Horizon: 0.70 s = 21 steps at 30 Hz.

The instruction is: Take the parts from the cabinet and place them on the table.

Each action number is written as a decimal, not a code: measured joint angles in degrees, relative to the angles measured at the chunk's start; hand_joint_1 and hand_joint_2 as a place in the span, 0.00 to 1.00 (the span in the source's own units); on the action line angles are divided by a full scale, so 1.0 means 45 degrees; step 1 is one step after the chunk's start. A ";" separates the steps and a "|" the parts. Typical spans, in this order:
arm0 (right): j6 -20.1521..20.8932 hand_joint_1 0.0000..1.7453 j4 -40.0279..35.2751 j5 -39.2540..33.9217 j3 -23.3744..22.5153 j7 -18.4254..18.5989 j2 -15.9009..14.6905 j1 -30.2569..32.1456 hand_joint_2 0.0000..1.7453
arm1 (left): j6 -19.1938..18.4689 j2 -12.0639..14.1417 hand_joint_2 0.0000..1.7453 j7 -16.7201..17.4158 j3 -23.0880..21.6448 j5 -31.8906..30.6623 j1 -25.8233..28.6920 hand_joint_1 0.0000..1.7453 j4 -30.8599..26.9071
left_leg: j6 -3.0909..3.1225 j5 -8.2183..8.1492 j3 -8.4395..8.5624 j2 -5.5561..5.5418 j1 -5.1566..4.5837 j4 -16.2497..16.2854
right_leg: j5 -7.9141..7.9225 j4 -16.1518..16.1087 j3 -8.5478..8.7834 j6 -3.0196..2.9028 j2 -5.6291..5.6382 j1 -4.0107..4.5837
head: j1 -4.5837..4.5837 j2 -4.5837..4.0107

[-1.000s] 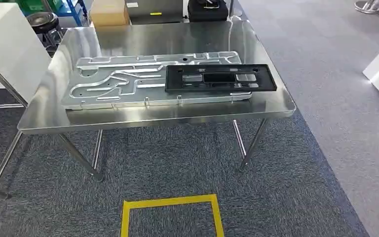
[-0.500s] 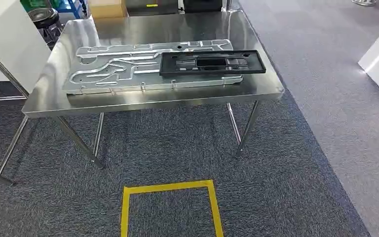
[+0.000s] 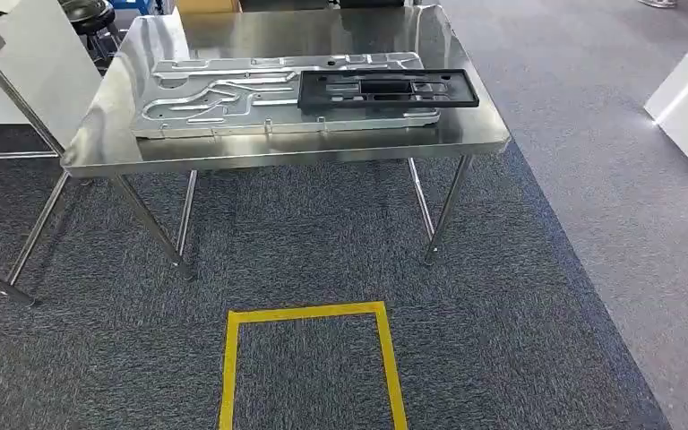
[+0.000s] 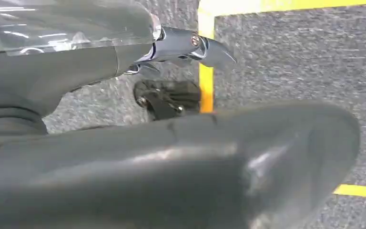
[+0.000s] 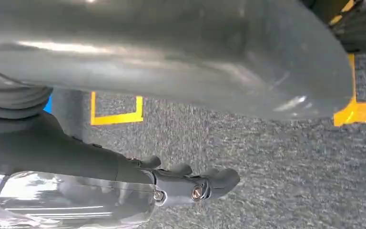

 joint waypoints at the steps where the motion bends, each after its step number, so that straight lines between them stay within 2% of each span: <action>1: 0.0000 0.00 0.0005 0.0000 0.0000 0.0000 -0.0005 0.0000 0.00 | 0.0000 0.0010 0.00 -0.0019 -0.0005 0.0014 0.0003 0.00 0.0000 | 0.0093 0.0142 -0.0167 -0.0007 -0.0008 0.0001 | -0.0790 0.0430 -0.0143 0.0074 0.0020 0.0002 | 0.0000 0.0000; 2: 0.0000 0.00 0.0005 0.0010 0.0000 0.0000 -0.0005 0.0015 0.00 | 0.0015 0.0019 0.00 -0.0049 -0.0005 0.0068 -0.0014 0.00 0.0000 | 0.0161 0.0303 -0.0362 0.0001 -0.0013 0.0003 | -0.1739 0.1316 -0.0360 0.0127 0.0023 -0.0022 | 0.0000 0.0000; 3: 0.0000 0.00 0.0005 0.0024 0.0005 -0.0010 -0.0005 0.0012 0.00 | 0.0029 0.0024 0.00 -0.0048 -0.0005 0.0102 -0.0024 0.00 0.0000 | 0.0182 0.0388 -0.0553 -0.0026 -0.0029 0.0002 | -0.2367 0.2278 -0.0601 0.0180 0.0030 -0.0036 | 0.0000 0.0000; 4: 0.0000 0.00 0.0010 0.0039 0.0010 -0.0039 -0.0005 0.0008 0.00 | 0.0068 0.0024 0.00 -0.0009 0.0000 0.0117 -0.0014 0.00 0.0000 | 0.0173 0.0538 -0.0752 -0.0024 -0.0044 0.0008 | -0.2676 0.3220 -0.0799 0.0226 0.0030 -0.0048 | 0.0000 0.0000; 5: 0.0000 0.00 0.0010 0.0039 0.0010 -0.0063 -0.0005 0.0005 0.00 | 0.0092 0.0024 0.00 0.0054 0.0000 0.0136 -0.0001 0.00 0.0000 | 0.0156 0.0668 -0.0935 -0.0008 -0.0049 0.0019 | -0.2528 0.3816 -0.0847 0.0253 0.0030 -0.0066 | 0.0000 0.0000; 6: 0.0000 0.00 0.0010 0.0039 0.0015 -0.0083 -0.0005 0.0007 0.00 | 0.0097 0.0024 0.00 0.0088 0.0000 0.0156 0.0008 0.00 0.0000 | 0.0131 0.0794 -0.1111 0.0004 -0.0049 0.0040 | -0.2042 0.3949 -0.0689 0.0266 0.0029 -0.0071 | 0.0000 0.0000; 7: 0.0005 0.00 0.0010 0.0043 0.0015 -0.0102 -0.0014 0.0006 0.00 | 0.0121 0.0024 0.00 0.0116 0.0000 0.0155 0.0006 0.00 0.0000 | 0.0093 0.0913 -0.1271 0.0009 -0.0045 0.0073 | -0.1462 0.3569 -0.0273 0.0250 0.0028 -0.0072 | 0.0000 0.0000; 8: 0.0005 0.00 0.0010 0.0049 0.0019 -0.0112 -0.0019 0.0000 0.00 | 0.0131 0.0019 0.00 0.0136 0.0000 0.0155 0.0004 0.00 0.0000 | 0.0059 0.1018 -0.1397 0.0007 -0.0042 0.0113 | -0.1084 0.2660 0.0446 0.0202 0.0028 -0.0071 | 0.0000 0.0000; 9: 0.0010 0.00 0.0010 0.0049 0.0019 -0.0117 -0.0039 -0.0020 0.00 | 0.0141 0.0015 0.00 0.0146 0.0000 0.0160 -0.0002 0.00 0.0000 | 0.0018 0.1106 -0.1486 -0.0002 -0.0040 0.0173 | -0.1105 0.1345 0.1412 0.0116 0.0030 -0.0061 | 0.0000 0.0000; 10: 0.0010 0.00 0.0010 0.0049 0.0029 -0.0121 -0.0083 -0.0047 0.00 | 0.0165 -0.0010 0.00 0.0151 0.0000 0.0160 0.0006 0.00 0.0000 | -0.0036 0.1148 -0.1562 -0.0011 -0.0080 0.0259 | -0.1503 0.0035 0.2424 0.0006 0.0027 -0.0011 | 0.0000 0.0000; 11: 0.0015 0.00 0.0010 0.0049 0.0029 -0.0141 -0.0082 -0.0075 0.00 | 0.0194 -0.0024 0.00 0.0151 0.0000 0.0180 0.0000 0.00 0.0000 | -0.0098 0.1185 -0.1621 -0.0008 -0.0111 0.0329 | -0.1844 -0.0640 0.2741 -0.0077 0.0023 0.0029 | -0.0005 0.0000; 13: 0.0019 0.00 0.0010 0.0024 0.0039 -0.0204 -0.0082 -0.0102 0.00 | 0.0243 -0.0029 0.00 0.0156 0.0000 0.0189 -0.0021 0.00 0.0000 | -0.0272 0.1330 -0.1688 0.0016 -0.0084 0.0347 | -0.1896 -0.0718 0.2632 -0.0233 0.0027 0.0082 | 0.0000 0.0000; 15: -0.0015 0.00 0.0015 -0.0020 0.0039 -0.0243 -0.0078 -0.0069 0.00 | 0.0311 -0.0029 0.00 0.0170 0.0000 0.0189 -0.0010 0.00 0.0000 | -0.0404 0.1311 -0.1773 -0.0021 -0.0046 0.0456 | -0.1681 -0.0827 0.2594 -0.0470 -0.0038 -0.0046 | 0.0000 0.0000; 16: -0.0015 0.00 0.0015 -0.0093 0.0039 -0.0248 -0.0078 -0.0075 0.00 | 0.0325 -0.0029 0.00 0.0170 0.0000 0.0189 0.0003 0.00 0.0000 | -0.0471 0.0827 -0.1962 -0.0077 -0.0042 0.0897 | -0.1622 -0.0823 0.2499 -0.0543 -0.0038 -0.0040 | 0.0000 0.0000; 18: 0.0049 0.00 0.0015 -0.0287 0.0034 -0.0233 -0.0082 -0.0059 0.00 | 0.0330 -0.0034 0.00 0.0190 0.0000 0.0185 0.0021 0.00 0.0000 | -0.0607 -0.0415 -0.2707 -0.0085 0.0037 0.2813 | -0.1495 -0.0784 0.2297 -0.0605 -0.0064 -0.0018 | 0.0000 0.0000; 19: 0.0111 0.00 0.0015 -0.0407 0.0005 -0.0204 -0.0092 -0.0041 1.00 | 0.0330 -0.0044 0.00 0.0199 0.0000 0.0161 0.0040 0.00 0.0000 | -0.0674 -0.0928 -0.3128 -0.0085 0.0062 0.3997 | -0.1430 -0.0739 0.2164 -0.0604 -0.0063 -0.0001 | 0.0000 0.0000; 20: 0.0189 0.00 0.0015 -0.0505 -0.0019 -0.0190 -0.0102 -0.0036 1.00 | 0.0335 -0.0053 0.00 0.0223 0.0000 0.0117 0.0058 0.00 0.0005 | -0.0710 -0.1038 -0.3268 -0.0084 0.0088 0.4547 | -0.1401 -0.0686 0.2061 -0.0601 -0.0059 0.0009 | 0.0000 0.0000; 21: 0.0258 0.00 0.0015 -0.0573 -0.0058 -0.0185 -0.0102 -0.0033 1.00 | 0.0335 -0.0058 0.00 0.0228 0.0000 0.0112 0.0075 0.00 0.0005 | -0.0723 -0.0841 -0.3094 -0.0083 0.0107 0.4417 | -0.1385 -0.0634 0.1996 -0.0579 -0.0053 0.0012 | 0.0000 0.0000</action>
